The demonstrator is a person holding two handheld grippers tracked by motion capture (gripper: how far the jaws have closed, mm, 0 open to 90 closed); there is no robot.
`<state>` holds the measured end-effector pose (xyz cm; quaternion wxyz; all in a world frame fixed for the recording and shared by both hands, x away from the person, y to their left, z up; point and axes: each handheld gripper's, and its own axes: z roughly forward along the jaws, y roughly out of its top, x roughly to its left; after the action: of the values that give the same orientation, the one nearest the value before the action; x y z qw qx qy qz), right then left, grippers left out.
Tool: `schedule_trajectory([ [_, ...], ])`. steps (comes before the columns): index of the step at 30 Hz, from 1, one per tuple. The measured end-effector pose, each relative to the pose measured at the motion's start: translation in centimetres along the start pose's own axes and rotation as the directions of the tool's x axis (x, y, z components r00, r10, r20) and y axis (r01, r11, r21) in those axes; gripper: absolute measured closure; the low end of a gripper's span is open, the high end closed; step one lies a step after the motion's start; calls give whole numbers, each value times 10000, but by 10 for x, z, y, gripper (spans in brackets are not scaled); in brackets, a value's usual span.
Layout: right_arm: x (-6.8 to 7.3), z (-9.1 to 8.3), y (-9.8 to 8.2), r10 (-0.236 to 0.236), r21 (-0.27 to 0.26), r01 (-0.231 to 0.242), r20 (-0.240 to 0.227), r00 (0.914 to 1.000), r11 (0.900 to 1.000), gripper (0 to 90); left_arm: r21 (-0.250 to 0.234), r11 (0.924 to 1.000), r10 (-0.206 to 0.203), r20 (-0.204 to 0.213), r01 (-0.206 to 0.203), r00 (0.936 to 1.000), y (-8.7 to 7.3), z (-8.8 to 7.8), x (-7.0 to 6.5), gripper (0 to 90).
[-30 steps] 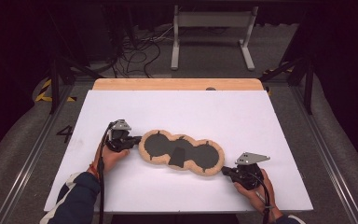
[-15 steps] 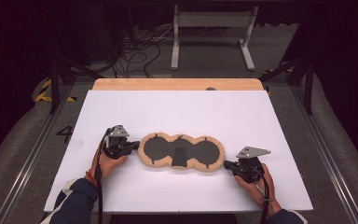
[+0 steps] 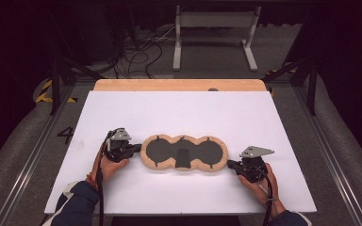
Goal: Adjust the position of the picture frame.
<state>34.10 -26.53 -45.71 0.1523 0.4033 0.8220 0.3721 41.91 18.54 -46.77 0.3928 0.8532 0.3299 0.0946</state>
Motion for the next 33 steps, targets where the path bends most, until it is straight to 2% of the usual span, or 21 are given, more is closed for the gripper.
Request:
schedule_trajectory([
  [12, -6, -2, 1, 15, 76, -17, 281, 9996, 10000, 900, 53, 9998, 199, 90, -200, 9998, 3, 3, -6, 900],
  [14, -8, -2, 0, 63, 77, -65, 296, 9995, 9999, 900, 58, 9996, 279, -10, -279, 9996, 3, 4, -7, 899],
  [16, -8, -3, 0, 60, 77, -62, 274, 9996, 10000, 900, 23, 9999, 161, 99, -161, 9998, 3, 4, -7, 895],
  [18, -7, -3, 0, 34, 87, -37, 316, 9995, 10000, 900, 26, 9998, 197, 56, -197, 9998, 3, 4, -7, 891],
  [21, -6, -3, 0, -16, 86, 13, 367, 9993, 10000, 900, 64, 9994, 340, -247, -339, 9991, 4, 3, -7, 846],
  [22, -6, -4, 0, -11, 86, 8, 360, 9994, 10000, 900, 15, 9996, 300, -264, -300, 9992, 3, 1, -6, 806],
  [23, -7, -5, -1, -53, 36, 52, 348, 9994, 10000, 893, -21, 9996, 268, -219, -269, 9994, 3, 0, -6, 801],
  [25, -7, -8, 0, -38, -142, 44, 412, 9991, 9999, 860, -173, 9995, 242, -400, -249, 9989, 3, -6, -6, 760],
  [28, -7, -12, 0, 29, -372, -10, 504, 9987, 9993, 859, -444, 9985, 309, -440, -329, 9986, 3, -17, -10, 718],
  [31, -8, -15, 0, 101, -577, -71, 524, 9986, 9983, 822, -575, 9957, 695, -651, -733, 9955, 1, -31, -17, 653],
  [33, -8, -17, 0, 154, -645, -118, 562, 9983, 9978, 783, -769, 9939, 738, -713, -793, 9947, -2, -39, -18, 614],
])
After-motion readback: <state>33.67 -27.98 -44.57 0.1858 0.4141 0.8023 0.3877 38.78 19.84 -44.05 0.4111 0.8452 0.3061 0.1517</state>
